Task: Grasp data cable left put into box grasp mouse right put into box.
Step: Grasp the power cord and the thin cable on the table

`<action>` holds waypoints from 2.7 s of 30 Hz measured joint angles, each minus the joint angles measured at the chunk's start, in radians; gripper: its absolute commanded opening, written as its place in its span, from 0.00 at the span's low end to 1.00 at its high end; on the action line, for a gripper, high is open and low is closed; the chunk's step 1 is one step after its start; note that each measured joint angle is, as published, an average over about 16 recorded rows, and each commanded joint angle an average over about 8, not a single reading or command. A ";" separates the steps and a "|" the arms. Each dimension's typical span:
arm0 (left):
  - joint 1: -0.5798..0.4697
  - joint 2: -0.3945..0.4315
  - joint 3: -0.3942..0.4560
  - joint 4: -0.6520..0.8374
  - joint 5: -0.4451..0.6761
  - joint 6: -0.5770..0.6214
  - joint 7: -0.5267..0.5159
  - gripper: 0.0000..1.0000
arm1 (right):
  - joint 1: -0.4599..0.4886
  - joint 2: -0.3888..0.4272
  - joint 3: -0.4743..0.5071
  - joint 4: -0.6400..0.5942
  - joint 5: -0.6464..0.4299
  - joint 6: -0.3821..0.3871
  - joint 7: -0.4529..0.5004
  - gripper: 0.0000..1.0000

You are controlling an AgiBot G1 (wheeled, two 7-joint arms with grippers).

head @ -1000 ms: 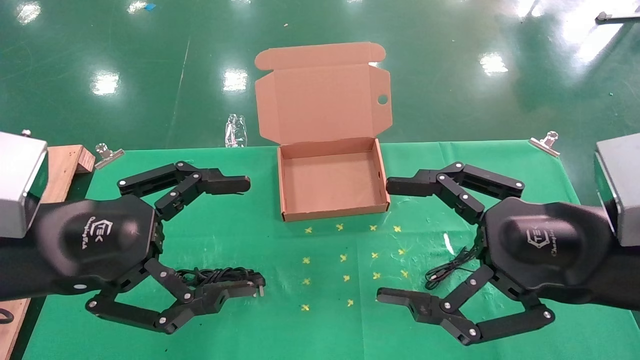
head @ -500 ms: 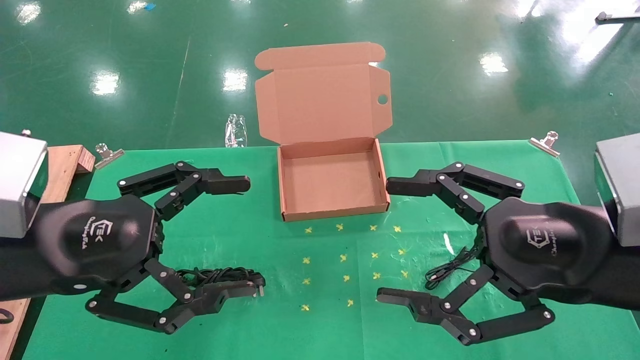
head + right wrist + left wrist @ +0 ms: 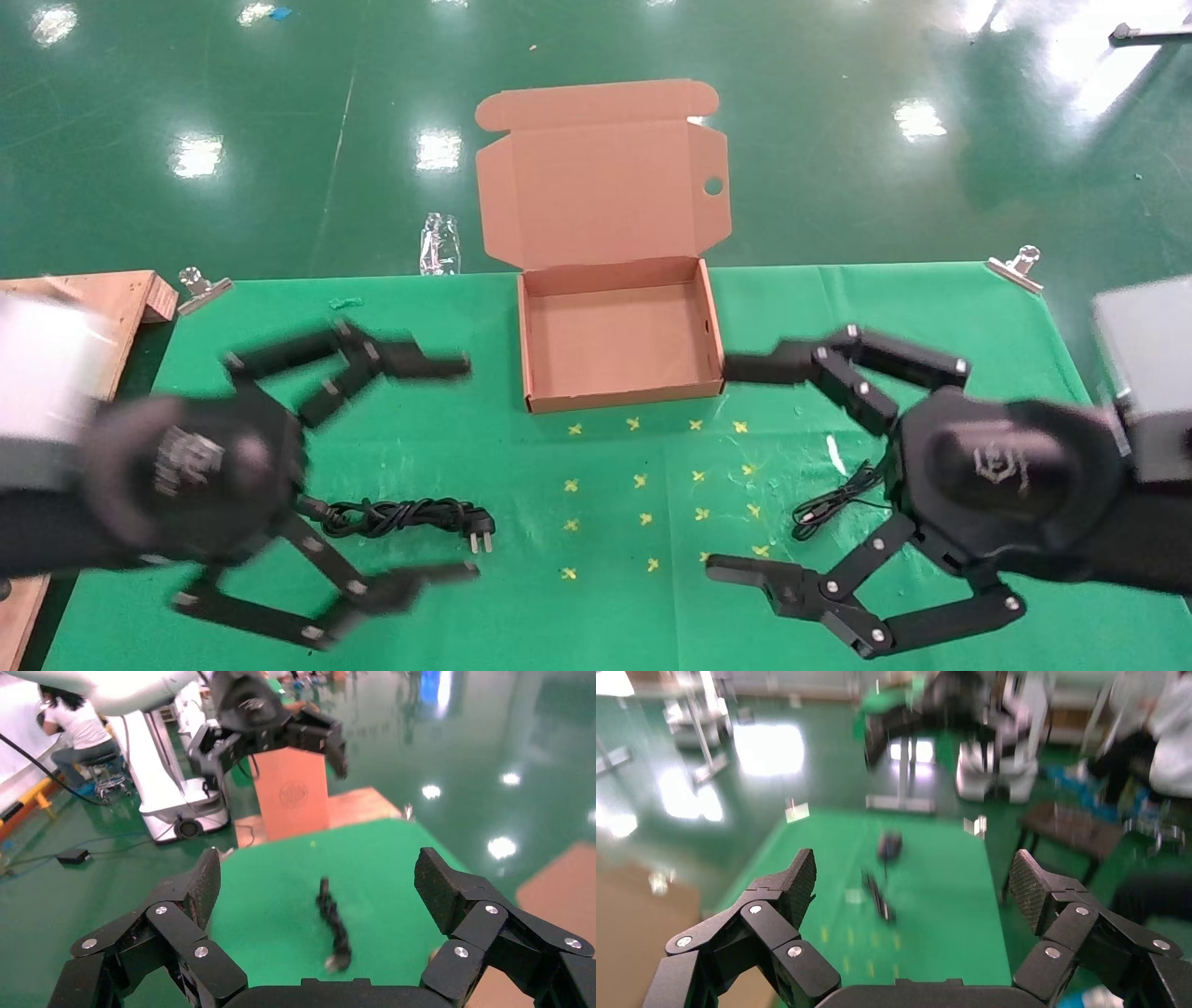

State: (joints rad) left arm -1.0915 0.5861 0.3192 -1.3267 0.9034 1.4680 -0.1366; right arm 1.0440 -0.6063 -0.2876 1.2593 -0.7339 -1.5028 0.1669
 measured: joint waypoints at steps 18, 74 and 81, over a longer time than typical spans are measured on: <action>-0.109 0.035 0.145 -0.030 0.487 -0.058 0.126 1.00 | 0.051 0.082 -0.093 0.080 -0.306 0.027 0.045 1.00; -0.104 0.321 0.357 -0.028 1.237 -0.236 -0.306 1.00 | 0.228 -0.099 -0.376 0.018 -1.076 0.069 0.115 1.00; -0.104 0.321 0.357 -0.028 1.237 -0.236 -0.306 1.00 | 0.290 -0.219 -0.423 -0.124 -1.188 0.115 0.056 1.00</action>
State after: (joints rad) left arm -1.1954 0.9072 0.6758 -1.3548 2.1407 1.2316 -0.4427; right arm 1.3344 -0.8251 -0.7106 1.1351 -1.9215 -1.3881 0.2232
